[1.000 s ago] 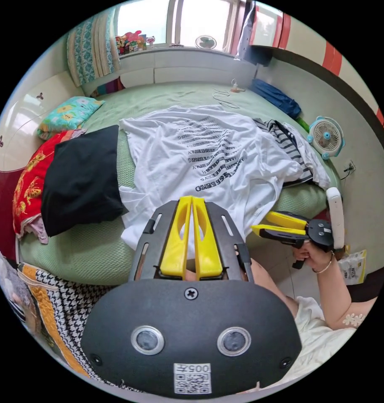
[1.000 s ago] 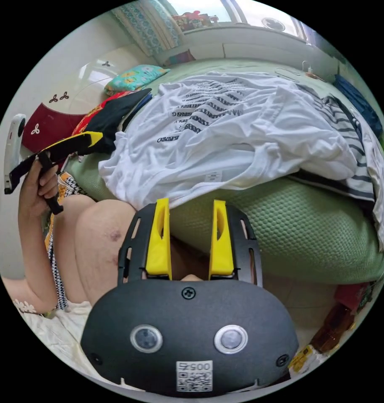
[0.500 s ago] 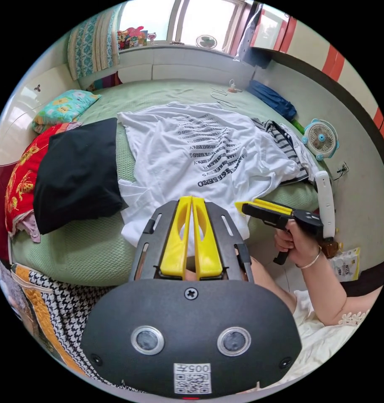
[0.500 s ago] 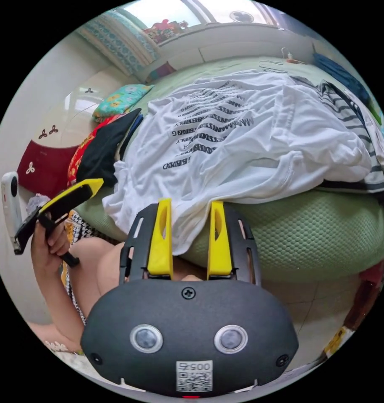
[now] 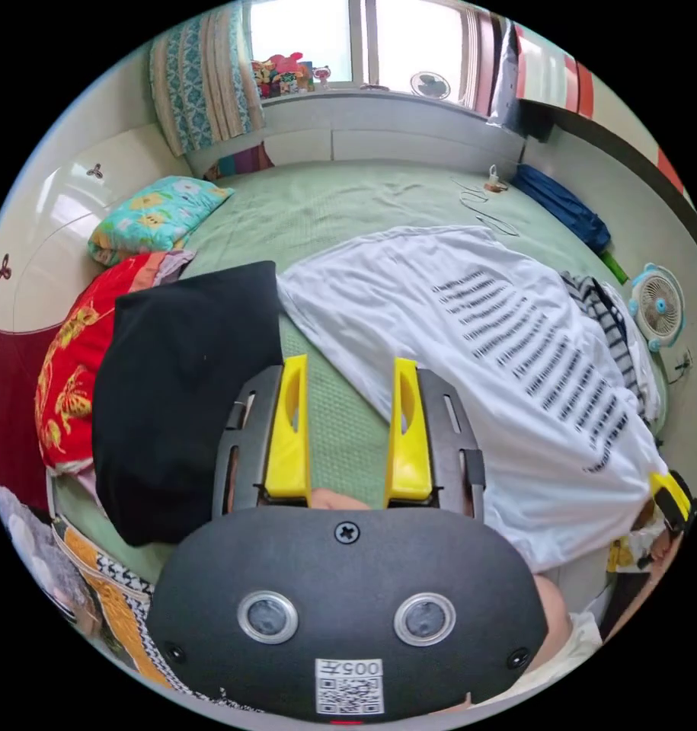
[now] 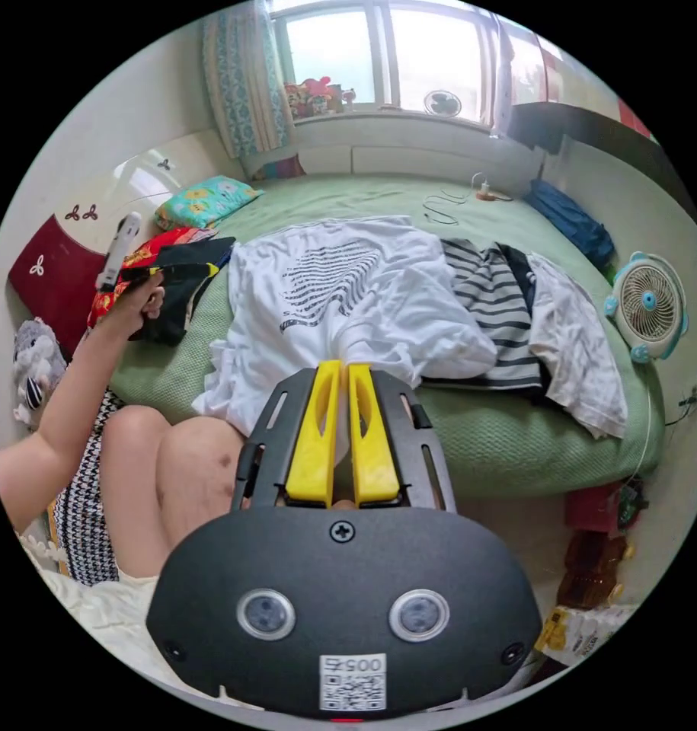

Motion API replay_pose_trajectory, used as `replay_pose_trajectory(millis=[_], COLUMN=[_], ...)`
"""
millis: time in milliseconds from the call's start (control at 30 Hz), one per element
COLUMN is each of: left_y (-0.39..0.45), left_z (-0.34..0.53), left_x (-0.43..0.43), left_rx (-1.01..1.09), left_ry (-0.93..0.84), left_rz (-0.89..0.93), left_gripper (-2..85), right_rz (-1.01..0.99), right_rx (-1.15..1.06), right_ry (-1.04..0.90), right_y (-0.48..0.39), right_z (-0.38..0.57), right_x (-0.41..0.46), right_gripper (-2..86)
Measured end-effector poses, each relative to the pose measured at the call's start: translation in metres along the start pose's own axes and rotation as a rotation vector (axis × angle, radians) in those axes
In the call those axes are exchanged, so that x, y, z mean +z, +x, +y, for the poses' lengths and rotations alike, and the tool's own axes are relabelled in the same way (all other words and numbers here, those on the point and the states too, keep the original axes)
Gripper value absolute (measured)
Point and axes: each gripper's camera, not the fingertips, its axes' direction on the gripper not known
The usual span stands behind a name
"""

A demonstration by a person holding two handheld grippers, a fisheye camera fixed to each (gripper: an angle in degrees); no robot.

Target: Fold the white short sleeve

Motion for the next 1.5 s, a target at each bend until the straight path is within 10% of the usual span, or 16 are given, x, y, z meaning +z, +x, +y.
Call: replay_pose_trajectory(millis=[500,800,1067,1500], left_y=[0.076,0.111,0.084,0.001], left_z=[-0.172,-0.167,-0.09,0.099], left_x=[0.168,0.178,0.061,-0.198], left_rx=[0.241,0.288,0.275,-0.019], left_ry=[-0.182,-0.232,-0.121,0.203], left_rz=[-0.105,-0.139,-0.295,0.028], left_gripper=[16.6,2.6,0.8,0.8], right_rz=[0.279,0.273,0.253,0.386], right_rx=[0.009,0.018,-0.041,-0.255], right_ry=[-0.041,-0.037,0.03,0.191], right_y=[0.002,-0.016,-0.032,-0.091], right_z=[-0.038,-0.038,-0.051,-0.3], right_x=[-0.003,0.0,-0.027,-0.05], right_gripper=[-1.2,-1.2,-1.2,-1.1])
